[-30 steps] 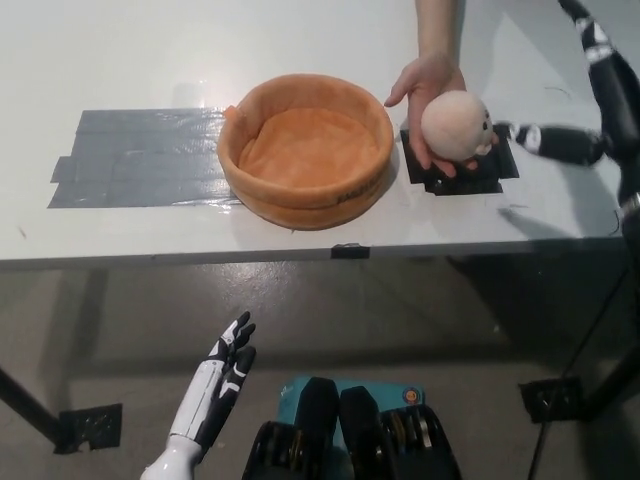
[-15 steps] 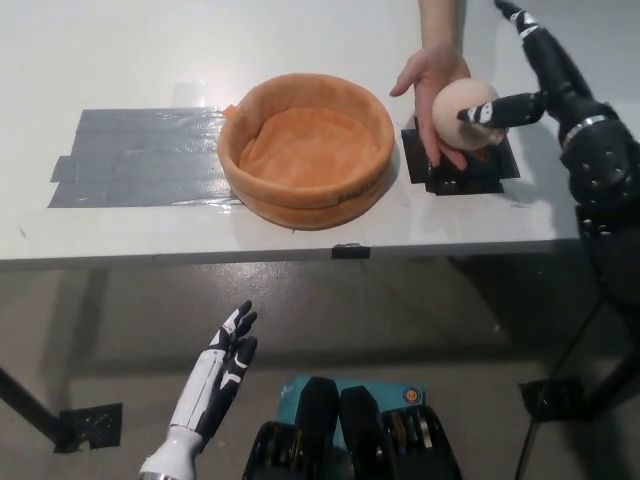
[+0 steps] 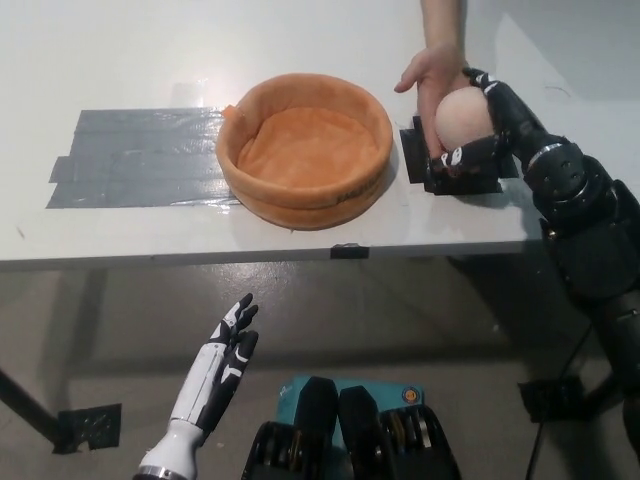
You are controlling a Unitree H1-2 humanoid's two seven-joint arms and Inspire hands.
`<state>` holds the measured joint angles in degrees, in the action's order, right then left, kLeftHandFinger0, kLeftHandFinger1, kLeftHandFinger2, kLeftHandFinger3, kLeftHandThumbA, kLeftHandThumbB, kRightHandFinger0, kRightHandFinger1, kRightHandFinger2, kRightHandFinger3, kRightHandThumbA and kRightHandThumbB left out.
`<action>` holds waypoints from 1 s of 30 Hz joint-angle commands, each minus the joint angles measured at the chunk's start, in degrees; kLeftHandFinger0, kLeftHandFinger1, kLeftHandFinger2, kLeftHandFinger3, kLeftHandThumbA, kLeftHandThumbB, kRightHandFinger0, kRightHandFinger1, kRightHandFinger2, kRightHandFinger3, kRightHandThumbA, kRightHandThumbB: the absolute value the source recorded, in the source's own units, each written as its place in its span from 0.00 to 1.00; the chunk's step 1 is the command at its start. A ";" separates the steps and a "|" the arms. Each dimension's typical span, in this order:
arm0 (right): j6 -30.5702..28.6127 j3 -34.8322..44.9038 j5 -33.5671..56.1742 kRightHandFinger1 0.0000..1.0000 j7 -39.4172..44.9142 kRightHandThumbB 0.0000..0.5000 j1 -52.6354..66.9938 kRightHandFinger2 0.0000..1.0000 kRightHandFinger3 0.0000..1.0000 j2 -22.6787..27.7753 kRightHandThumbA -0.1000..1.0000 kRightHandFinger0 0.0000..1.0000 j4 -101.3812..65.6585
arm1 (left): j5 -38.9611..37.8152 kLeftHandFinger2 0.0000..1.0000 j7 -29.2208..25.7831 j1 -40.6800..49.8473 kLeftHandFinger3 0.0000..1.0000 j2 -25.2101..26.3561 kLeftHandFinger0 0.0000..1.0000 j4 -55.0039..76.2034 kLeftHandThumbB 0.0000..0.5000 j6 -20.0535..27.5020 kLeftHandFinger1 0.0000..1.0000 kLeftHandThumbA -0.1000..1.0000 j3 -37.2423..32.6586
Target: A person hands a emotional support dumpling to the robot which it grabs with its right hand and places in the soft place kept infront of it in the centre of the desk
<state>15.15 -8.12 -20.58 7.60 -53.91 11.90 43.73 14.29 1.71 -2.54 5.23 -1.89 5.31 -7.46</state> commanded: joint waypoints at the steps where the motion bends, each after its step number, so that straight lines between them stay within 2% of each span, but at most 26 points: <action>1: -0.94 1.12 2.32 1.00 -0.90 0.66 -4.57 1.00 1.00 -0.12 0.83 1.00 3.85 | 0.07 1.00 -0.10 -0.57 1.00 0.26 1.00 1.23 0.27 1.30 1.00 1.00 -0.08; 2: -1.04 1.12 1.66 0.99 -2.73 0.50 -4.75 1.00 1.00 -0.28 0.68 0.99 4.41 | 0.04 1.00 -0.10 -0.55 1.00 0.25 1.00 1.25 0.26 1.30 1.00 1.00 -0.07; 3: -1.21 1.22 1.14 0.63 -4.72 0.47 -4.82 0.77 0.88 -0.52 0.35 0.55 4.80 | 0.01 1.00 -0.11 -0.55 1.00 0.24 1.00 1.24 0.26 1.32 1.00 1.00 -0.06; 4: -1.47 1.34 0.40 0.42 -7.41 0.45 -4.68 0.59 0.70 -0.77 0.07 0.25 4.94 | 0.00 1.00 -0.16 -0.64 1.00 0.21 1.00 1.04 0.27 1.52 1.00 1.00 -0.07; 5: -1.74 1.23 -0.06 0.39 -8.72 0.43 -4.54 0.58 0.67 -0.76 0.01 0.15 4.90 | -0.01 1.00 -0.23 -0.77 1.00 0.15 1.00 0.80 0.27 1.78 1.00 1.00 -0.10; 6: -3.56 0.81 -0.77 0.34 -10.47 0.45 -4.16 0.54 0.56 -0.49 0.00 0.03 5.06 | -0.12 1.00 -0.26 -0.95 1.00 0.16 1.00 0.63 0.27 2.06 1.00 1.00 -0.05; 7: -5.37 0.61 -0.96 0.29 -11.90 0.44 -3.94 0.55 0.55 -0.35 0.00 0.01 5.62 | 0.04 1.00 -0.27 -0.98 1.00 0.20 1.00 0.71 0.27 2.00 1.00 1.00 -0.09; 8: -7.62 0.13 -1.74 0.28 -14.09 0.43 -3.63 0.63 0.59 -0.07 0.00 0.00 6.24 | 0.10 1.00 -0.19 -0.96 1.00 0.24 1.00 0.88 0.25 1.77 1.00 1.00 -0.11; 9: -8.66 0.42 -1.63 0.27 -15.56 0.40 -3.33 0.70 0.68 -0.10 0.00 0.00 6.07 | 0.18 1.00 -0.12 -0.94 1.00 0.29 1.00 1.03 0.27 1.52 1.00 1.00 -0.14; 10: -8.85 0.70 -1.44 0.28 -16.19 0.39 -3.15 0.73 0.72 -0.16 0.00 0.00 5.72 | 0.28 1.00 -0.11 -0.94 1.00 0.32 1.00 1.10 0.27 1.40 1.00 1.00 -0.16; 11: -9.15 0.88 -1.47 0.33 -17.09 0.39 -3.03 0.80 0.81 -0.24 0.00 0.00 5.50 | 0.18 1.00 0.01 -0.93 1.00 0.35 1.00 1.15 0.27 1.33 1.00 1.00 -0.17; 14: -10.75 1.48 -1.19 0.42 -19.24 0.35 -3.03 0.84 0.88 -0.41 0.00 0.00 4.10 | 0.29 1.00 -0.12 -1.39 1.00 0.40 1.00 1.05 0.25 1.66 1.00 1.00 -0.11; 19: -14.01 2.08 -1.07 0.45 -22.12 0.34 -2.47 0.85 0.89 -1.08 0.00 0.00 -0.76 | -0.01 1.00 0.05 -1.47 1.00 0.32 1.00 1.16 0.24 1.17 1.00 1.00 -0.04; 21: -14.77 1.95 -1.37 0.43 -22.67 0.33 -2.34 0.86 0.87 -1.39 0.00 0.00 -3.91 | 0.07 1.00 -0.03 -1.47 1.00 0.30 1.00 1.14 0.22 1.30 1.00 1.00 -0.07; 23: -15.94 1.50 -1.72 0.46 -22.88 0.32 -2.38 0.90 0.89 -2.26 0.00 0.00 -9.10 | -0.14 1.00 -0.15 -1.49 1.00 0.27 1.00 0.77 0.23 1.84 1.00 1.00 0.03; 24: -16.30 0.91 -2.60 0.45 -23.38 0.34 -2.43 0.89 0.88 -2.61 0.00 0.00 -11.10 | -0.25 1.00 -0.13 -1.51 1.00 0.25 1.00 0.69 0.23 1.88 1.00 1.00 0.05; 26: -14.88 -0.32 -4.59 0.44 -23.61 0.35 -2.57 0.87 0.87 -3.06 0.00 0.00 -13.99 | 0.02 1.00 -0.19 -1.52 1.00 0.28 1.00 0.74 0.24 1.69 1.00 1.00 0.00; 28: -14.52 -1.87 -4.69 0.50 -21.30 0.35 -3.11 0.92 0.88 -4.26 0.00 0.02 -16.74 | -0.06 1.00 -0.12 -1.53 1.00 0.41 1.00 0.64 0.21 1.98 1.00 1.00 0.00; 30: -13.64 -3.11 -4.71 0.44 -19.50 0.36 -3.28 0.86 0.83 -5.28 0.00 0.00 -18.60 | -0.09 1.00 -0.12 -1.51 1.00 0.42 1.00 0.67 0.20 2.15 1.00 1.00 -0.03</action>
<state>3.19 -9.06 -23.03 -12.45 -53.34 8.49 30.44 14.27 1.71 -3.24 5.27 -1.93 5.44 -7.44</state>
